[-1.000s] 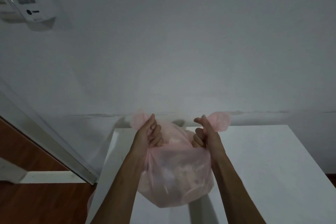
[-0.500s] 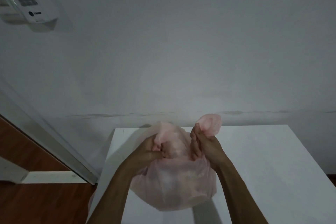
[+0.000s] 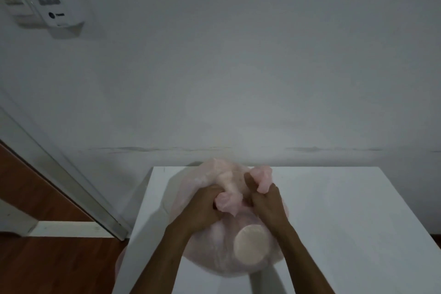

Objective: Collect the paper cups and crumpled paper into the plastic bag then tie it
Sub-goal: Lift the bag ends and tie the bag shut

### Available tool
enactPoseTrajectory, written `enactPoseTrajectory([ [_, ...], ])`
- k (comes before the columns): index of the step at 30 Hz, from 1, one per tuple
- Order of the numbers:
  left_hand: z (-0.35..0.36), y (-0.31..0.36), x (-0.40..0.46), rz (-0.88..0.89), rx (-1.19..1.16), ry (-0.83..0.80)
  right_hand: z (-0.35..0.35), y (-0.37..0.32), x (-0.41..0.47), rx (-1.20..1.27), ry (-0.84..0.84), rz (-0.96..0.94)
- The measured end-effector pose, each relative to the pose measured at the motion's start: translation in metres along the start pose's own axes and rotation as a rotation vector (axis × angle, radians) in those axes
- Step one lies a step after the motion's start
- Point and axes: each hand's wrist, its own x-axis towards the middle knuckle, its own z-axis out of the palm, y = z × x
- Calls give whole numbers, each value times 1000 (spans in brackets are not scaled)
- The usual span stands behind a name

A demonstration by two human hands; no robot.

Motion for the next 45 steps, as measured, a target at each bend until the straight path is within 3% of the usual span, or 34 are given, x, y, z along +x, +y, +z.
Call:
enactPoseTrajectory([
  [4,-5,1,-7,-275,-577,176,-15,-15,8,429,-92,58],
  [7,-13,1,-6,-194,-761,257,-20,-24,4,721,-228,102],
  [9,-14,2,-7,-160,-797,222,-20,-29,-2,545,-295,77],
  [12,-8,0,-8,-122,-999,70,-16,-35,-10,-29,-422,-14],
  [15,-12,5,-7,-138,-1339,7,-9,-30,-5,-304,-408,-15],
  [17,-17,9,-8,-158,-1434,41,-5,-28,-1,-470,-416,-27],
  [20,-20,18,-10,-135,-1383,82,3,-28,-3,-532,-543,-55],
  [23,-20,21,-8,-138,-1319,168,11,-26,-8,-389,-409,-34],
  [26,-20,21,-4,-164,-1277,130,10,-26,-9,-244,-273,7],
  [30,-19,19,-9,-95,-1362,35,6,-29,-11,135,-279,238],
  [32,-20,20,-12,-65,-1293,11,3,-26,-7,215,-285,274],
  [36,-17,23,-15,-161,-1057,59,-1,-18,-6,132,-320,159],
  [40,-17,25,-21,-87,-1027,135,-3,-12,-10,41,-271,-43],
  [45,-10,28,-24,-76,-876,97,3,-8,-11,63,-124,-55],
])
